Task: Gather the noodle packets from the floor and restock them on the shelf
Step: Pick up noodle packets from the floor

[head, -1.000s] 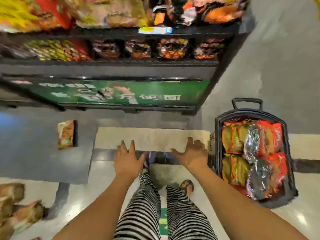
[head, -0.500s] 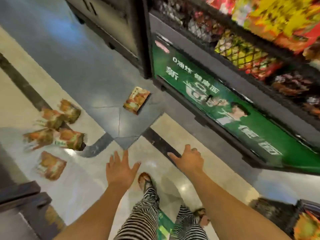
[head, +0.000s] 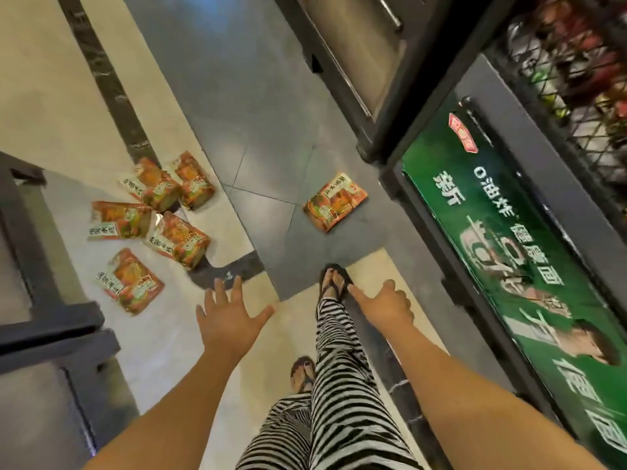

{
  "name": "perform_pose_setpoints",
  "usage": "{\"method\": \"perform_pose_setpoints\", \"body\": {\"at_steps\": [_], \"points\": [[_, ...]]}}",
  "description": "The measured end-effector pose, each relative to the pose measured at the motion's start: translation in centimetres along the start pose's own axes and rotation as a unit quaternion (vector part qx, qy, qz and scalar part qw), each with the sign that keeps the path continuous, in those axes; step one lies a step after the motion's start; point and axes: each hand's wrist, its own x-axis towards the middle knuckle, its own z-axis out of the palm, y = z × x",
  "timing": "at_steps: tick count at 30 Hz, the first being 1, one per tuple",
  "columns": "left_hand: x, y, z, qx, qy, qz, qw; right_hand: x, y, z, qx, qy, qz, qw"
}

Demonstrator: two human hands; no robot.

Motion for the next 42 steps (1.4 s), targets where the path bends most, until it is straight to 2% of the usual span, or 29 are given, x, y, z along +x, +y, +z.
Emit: {"method": "perform_pose_setpoints", "body": {"at_steps": [5,13,18,21,24,26,28,30,32,33,35,38,42], "points": [[8.8,1.9,-3.2,-0.020,-0.023,-0.041,0.999,8.4,-7.7,-1.6,0.050,-0.025,0.038,0.998],[29.5,6.8,-4.2,-0.106,0.027,-0.034,0.993,27.6,-18.2,0.7,0.136,-0.053,0.100,0.984],[44.1,8.0,2.2,-0.129,0.072,0.002,0.989,42.4,-20.4,8.7,0.269,-0.054,0.172,0.946],[52.5,7.5,7.7,-0.114,0.106,0.038,0.987,49.8,-20.6,13.4,0.292,-0.016,0.238,0.926],[59.7,6.5,13.1,-0.068,0.121,0.084,0.987,60.1,-16.3,19.4,0.323,-0.004,0.215,0.922],[63.2,6.1,15.7,-0.044,0.129,0.111,0.984,66.6,-13.7,23.2,0.389,-0.007,0.210,0.897],[65.9,6.2,17.5,-0.048,0.128,0.128,0.982,70.0,-13.1,25.2,0.465,0.025,0.184,0.865],[67.9,6.4,18.4,-0.059,0.143,0.150,0.977,68.2,-15.9,24.5,0.529,0.101,0.185,0.822],[69.4,6.8,18.9,-0.068,0.166,0.176,0.968,65.7,-19.1,23.9,0.589,0.153,0.137,0.782],[70.0,7.0,19.0,-0.072,0.170,0.185,0.965,64.7,-20.5,24.0,0.601,0.166,0.113,0.773],[71.4,7.2,19.1,-0.081,0.180,0.192,0.961,64.2,-22.9,24.1,0.602,0.148,0.094,0.779],[73.7,6.4,18.4,-0.107,0.215,0.192,0.952,65.0,-26.9,23.1,0.590,0.068,0.028,0.804],[74.9,2.3,15.8,-0.160,0.279,0.131,0.938,62.9,-34.0,21.3,0.480,0.012,-0.073,0.874]]}}
